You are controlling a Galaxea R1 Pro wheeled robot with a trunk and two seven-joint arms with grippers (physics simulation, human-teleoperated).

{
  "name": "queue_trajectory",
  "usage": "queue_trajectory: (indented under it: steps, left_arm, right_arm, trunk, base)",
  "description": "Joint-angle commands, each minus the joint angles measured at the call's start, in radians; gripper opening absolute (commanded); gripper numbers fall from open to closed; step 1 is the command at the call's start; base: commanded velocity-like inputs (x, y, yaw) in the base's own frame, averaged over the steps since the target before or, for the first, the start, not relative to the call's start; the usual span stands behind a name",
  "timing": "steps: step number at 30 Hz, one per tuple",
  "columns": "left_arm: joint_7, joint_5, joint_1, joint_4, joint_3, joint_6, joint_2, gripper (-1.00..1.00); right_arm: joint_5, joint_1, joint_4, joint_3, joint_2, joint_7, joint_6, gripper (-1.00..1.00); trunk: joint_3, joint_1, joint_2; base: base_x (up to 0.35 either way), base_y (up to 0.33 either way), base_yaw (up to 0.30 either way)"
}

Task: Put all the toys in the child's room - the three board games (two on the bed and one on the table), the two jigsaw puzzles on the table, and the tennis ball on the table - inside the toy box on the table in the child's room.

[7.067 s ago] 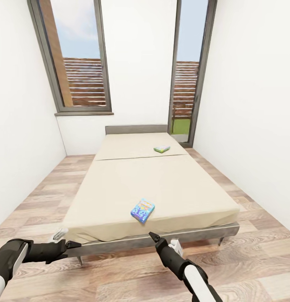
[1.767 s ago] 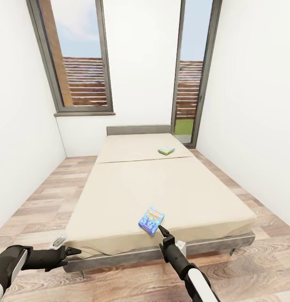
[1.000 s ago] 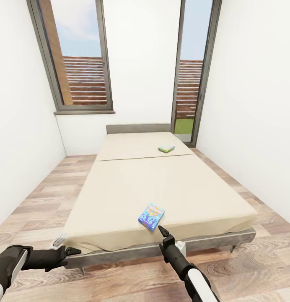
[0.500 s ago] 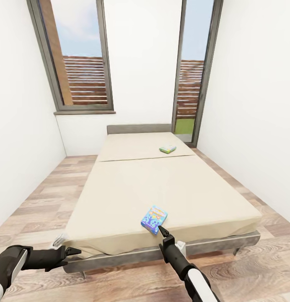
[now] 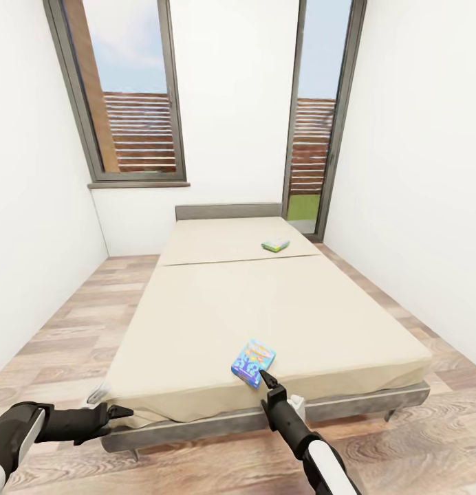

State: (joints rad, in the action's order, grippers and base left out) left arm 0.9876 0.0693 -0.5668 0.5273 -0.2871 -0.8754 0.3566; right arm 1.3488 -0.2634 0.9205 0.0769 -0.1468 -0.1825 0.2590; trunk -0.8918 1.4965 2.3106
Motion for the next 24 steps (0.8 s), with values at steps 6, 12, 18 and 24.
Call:
queue_trajectory:
  steps: [6,12,18,24]
  left_arm:
    - [0.007,0.007,-0.001,0.001,-0.006,-0.007,-0.001,1.00]
    - [0.007,0.007,-0.001,0.000,-0.006,-0.007,-0.001,1.00]
    - [0.007,0.007,-0.001,0.000,-0.006,-0.007,-0.001,1.00]
    - [0.007,0.007,-0.001,0.001,-0.006,-0.007,-0.001,1.00]
  right_arm:
    - [0.007,0.000,0.000,0.000,0.000,-0.001,0.003,1.00]
    - [0.007,0.000,0.000,0.000,0.000,-0.001,0.003,1.00]
    - [0.007,0.000,0.000,0.000,0.000,-0.001,0.003,1.00]
    - [0.007,0.000,0.000,0.000,0.000,-0.001,0.003,1.00]
  trunk:
    - [-0.001,0.000,0.000]
    - [-0.001,0.000,0.000]
    - [-0.001,0.000,0.000]
    - [-0.001,0.000,0.000]
  base:
    - [0.065,0.000,0.000]
    - [0.013,0.000,0.000]
    - [0.002,0.000,0.000]
    - [0.011,0.006,0.000]
